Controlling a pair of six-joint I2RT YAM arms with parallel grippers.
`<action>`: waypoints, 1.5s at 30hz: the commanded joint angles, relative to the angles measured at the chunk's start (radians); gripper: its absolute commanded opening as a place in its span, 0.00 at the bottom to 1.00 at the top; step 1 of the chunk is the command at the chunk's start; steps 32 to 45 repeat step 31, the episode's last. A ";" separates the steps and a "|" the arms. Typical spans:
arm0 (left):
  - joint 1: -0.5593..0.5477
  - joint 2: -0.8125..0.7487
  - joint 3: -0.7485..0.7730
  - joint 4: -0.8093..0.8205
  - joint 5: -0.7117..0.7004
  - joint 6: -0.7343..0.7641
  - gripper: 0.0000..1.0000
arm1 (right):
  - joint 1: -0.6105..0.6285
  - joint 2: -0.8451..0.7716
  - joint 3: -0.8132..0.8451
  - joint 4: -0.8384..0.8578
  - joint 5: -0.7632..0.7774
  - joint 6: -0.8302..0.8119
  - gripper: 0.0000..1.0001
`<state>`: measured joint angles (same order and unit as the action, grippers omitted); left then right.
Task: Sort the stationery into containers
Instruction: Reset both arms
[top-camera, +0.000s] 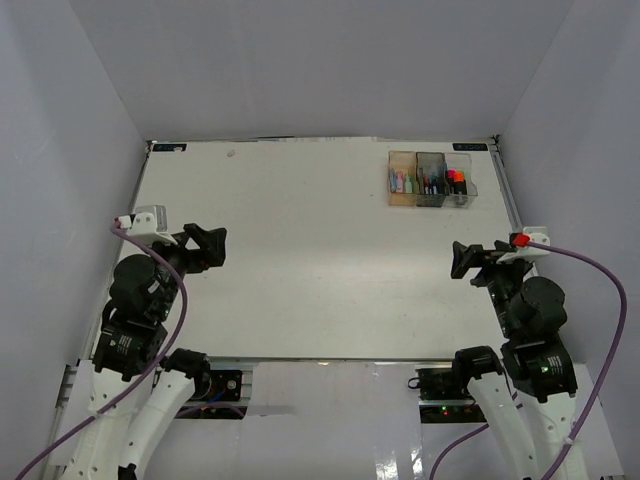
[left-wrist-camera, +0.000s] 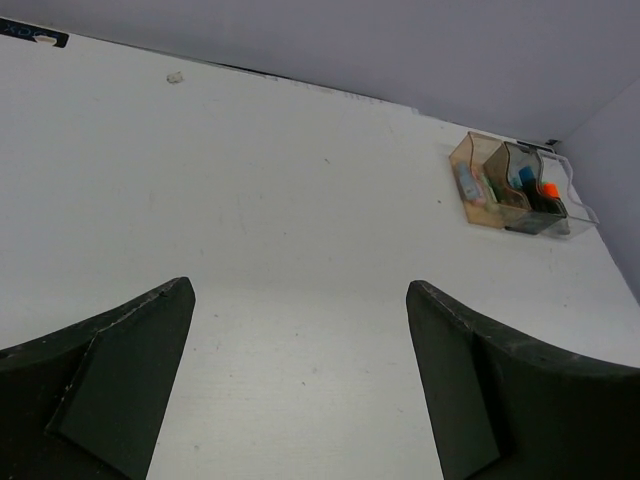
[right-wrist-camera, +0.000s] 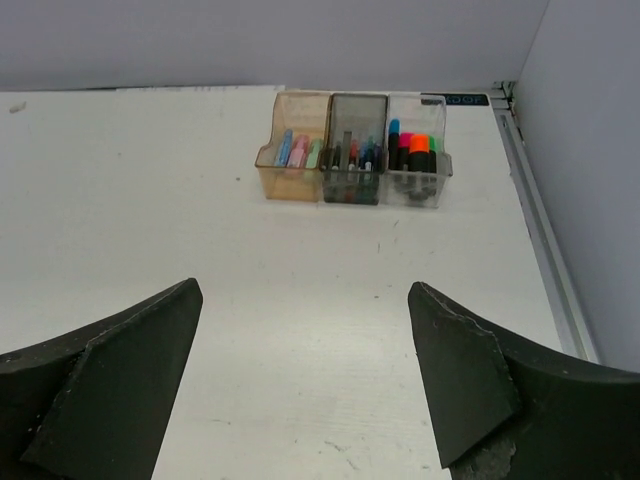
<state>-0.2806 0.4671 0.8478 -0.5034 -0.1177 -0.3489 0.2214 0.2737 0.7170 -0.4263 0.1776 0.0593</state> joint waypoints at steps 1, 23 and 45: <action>-0.003 -0.019 -0.073 -0.015 -0.020 -0.010 0.98 | 0.010 -0.043 -0.053 0.026 -0.020 -0.003 0.90; -0.003 -0.016 -0.219 0.077 -0.037 -0.004 0.98 | 0.015 -0.139 -0.172 0.096 0.016 0.031 0.90; -0.003 -0.010 -0.222 0.080 -0.033 -0.002 0.98 | 0.015 -0.130 -0.172 0.096 0.016 0.033 0.90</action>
